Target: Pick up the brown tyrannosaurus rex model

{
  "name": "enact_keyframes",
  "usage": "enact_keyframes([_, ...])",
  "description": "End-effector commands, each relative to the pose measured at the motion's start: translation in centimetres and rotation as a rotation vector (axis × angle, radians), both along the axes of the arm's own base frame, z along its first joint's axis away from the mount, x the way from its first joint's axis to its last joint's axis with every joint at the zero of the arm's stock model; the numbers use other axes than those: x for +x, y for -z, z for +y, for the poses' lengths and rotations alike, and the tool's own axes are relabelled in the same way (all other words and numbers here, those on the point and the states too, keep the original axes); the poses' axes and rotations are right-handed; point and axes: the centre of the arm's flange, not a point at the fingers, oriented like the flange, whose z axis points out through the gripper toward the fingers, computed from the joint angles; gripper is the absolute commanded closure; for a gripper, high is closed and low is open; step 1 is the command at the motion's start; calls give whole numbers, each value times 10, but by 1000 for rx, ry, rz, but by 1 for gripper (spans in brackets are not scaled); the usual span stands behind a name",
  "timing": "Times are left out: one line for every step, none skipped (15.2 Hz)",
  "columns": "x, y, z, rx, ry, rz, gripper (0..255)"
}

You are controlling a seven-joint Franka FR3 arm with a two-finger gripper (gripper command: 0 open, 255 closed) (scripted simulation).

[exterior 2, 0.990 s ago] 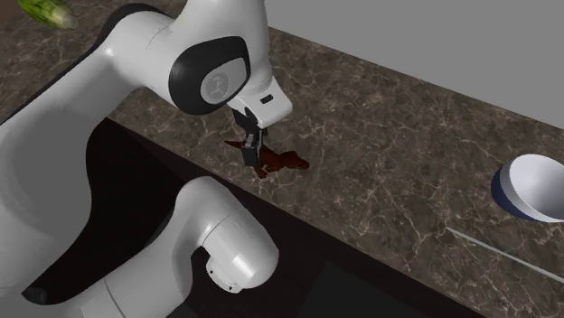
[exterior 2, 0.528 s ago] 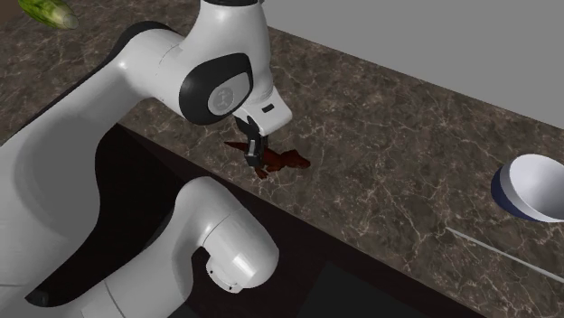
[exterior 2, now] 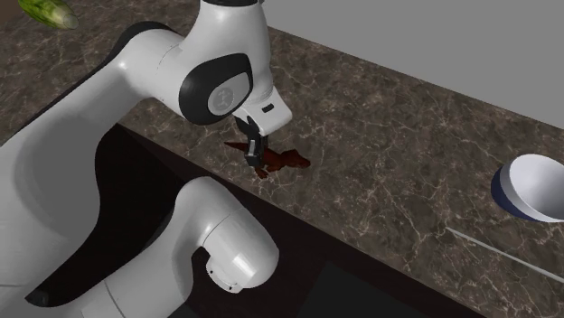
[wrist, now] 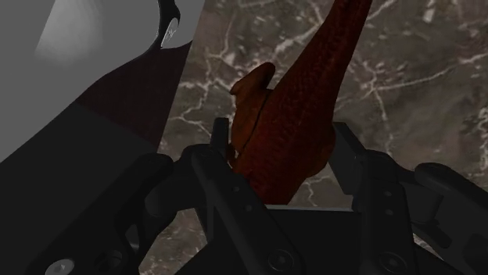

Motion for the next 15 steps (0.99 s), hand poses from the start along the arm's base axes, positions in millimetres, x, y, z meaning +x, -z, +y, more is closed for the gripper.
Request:
enact_keyframes([0,-5,0,-1,0,1,255])
enact_keyframes([0,-10,0,-1,0,1,255])
enact_keyframes([0,-16,0,-1,0,1,255])
enact_keyframes([0,-21,0,-1,0,1,255])
enact_keyframes([0,-26,0,-1,0,1,255])
enact_keyframes([0,-31,0,-1,0,1,255])
enact_keyframes([0,-37,0,-1,0,1,255])
enact_keyframes([0,-42,0,-1,0,1,255])
enact_keyframes([0,-47,0,-1,0,1,255])
enact_keyframes([0,-53,0,-1,0,1,255])
enact_keyframes([0,-58,0,-1,0,1,255])
enact_keyframes([0,-63,0,-1,0,1,255])
enact_keyframes([0,-68,0,-1,0,1,255])
enact_keyframes([0,-74,0,-1,0,1,255])
enact_keyframes([0,-79,0,-1,0,1,255])
